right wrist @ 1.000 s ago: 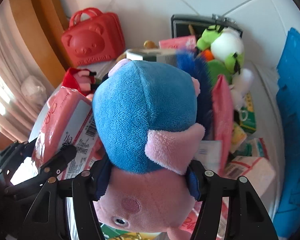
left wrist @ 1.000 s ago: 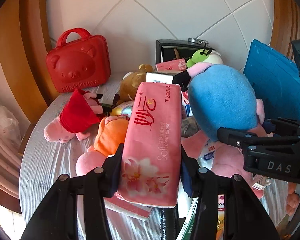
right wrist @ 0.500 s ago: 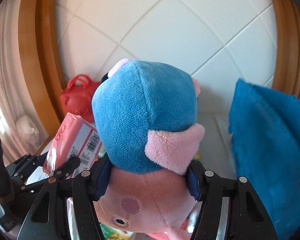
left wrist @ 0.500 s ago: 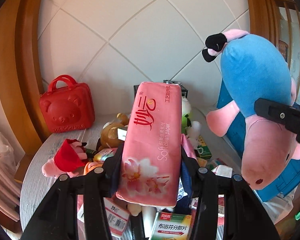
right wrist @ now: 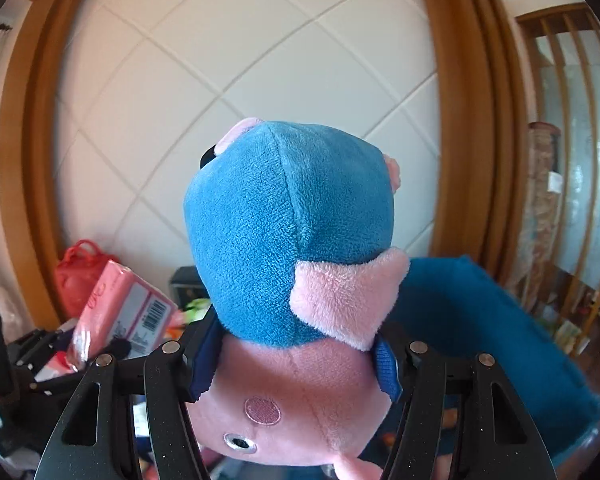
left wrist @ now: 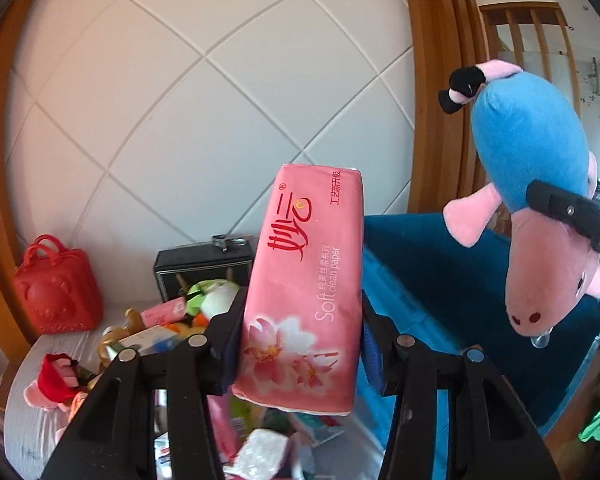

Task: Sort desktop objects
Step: 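Carry tissue pack and pig plush into the blue crate and open both tools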

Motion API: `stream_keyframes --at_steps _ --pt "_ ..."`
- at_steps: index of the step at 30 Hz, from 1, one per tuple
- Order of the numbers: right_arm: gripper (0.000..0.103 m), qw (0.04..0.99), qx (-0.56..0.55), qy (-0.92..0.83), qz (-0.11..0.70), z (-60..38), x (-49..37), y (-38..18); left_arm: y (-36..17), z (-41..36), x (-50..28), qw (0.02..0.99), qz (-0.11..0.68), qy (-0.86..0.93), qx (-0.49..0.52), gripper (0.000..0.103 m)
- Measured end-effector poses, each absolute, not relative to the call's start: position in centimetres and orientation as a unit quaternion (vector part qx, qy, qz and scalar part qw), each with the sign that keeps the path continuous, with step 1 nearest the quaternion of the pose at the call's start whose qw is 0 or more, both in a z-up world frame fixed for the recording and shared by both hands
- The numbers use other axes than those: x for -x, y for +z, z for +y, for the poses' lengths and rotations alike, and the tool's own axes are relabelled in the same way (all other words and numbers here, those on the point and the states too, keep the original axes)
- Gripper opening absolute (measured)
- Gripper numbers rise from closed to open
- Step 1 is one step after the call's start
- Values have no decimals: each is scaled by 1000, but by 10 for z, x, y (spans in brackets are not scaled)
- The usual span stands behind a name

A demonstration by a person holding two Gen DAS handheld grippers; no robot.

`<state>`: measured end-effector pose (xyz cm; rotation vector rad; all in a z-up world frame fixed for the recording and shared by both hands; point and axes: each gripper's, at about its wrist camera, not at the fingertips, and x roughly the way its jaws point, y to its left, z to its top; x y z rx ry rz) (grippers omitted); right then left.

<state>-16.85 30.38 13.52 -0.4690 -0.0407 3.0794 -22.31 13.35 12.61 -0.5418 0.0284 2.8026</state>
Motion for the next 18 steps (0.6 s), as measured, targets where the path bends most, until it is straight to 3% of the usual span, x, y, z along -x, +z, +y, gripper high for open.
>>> stream_keyframes --at_steps 11,18 --pt "64 61 181 981 -31 466 207 143 154 314 277 199 16 945 260 48" --pt "64 66 292 954 -27 535 283 82 88 398 337 181 79 894 401 48"
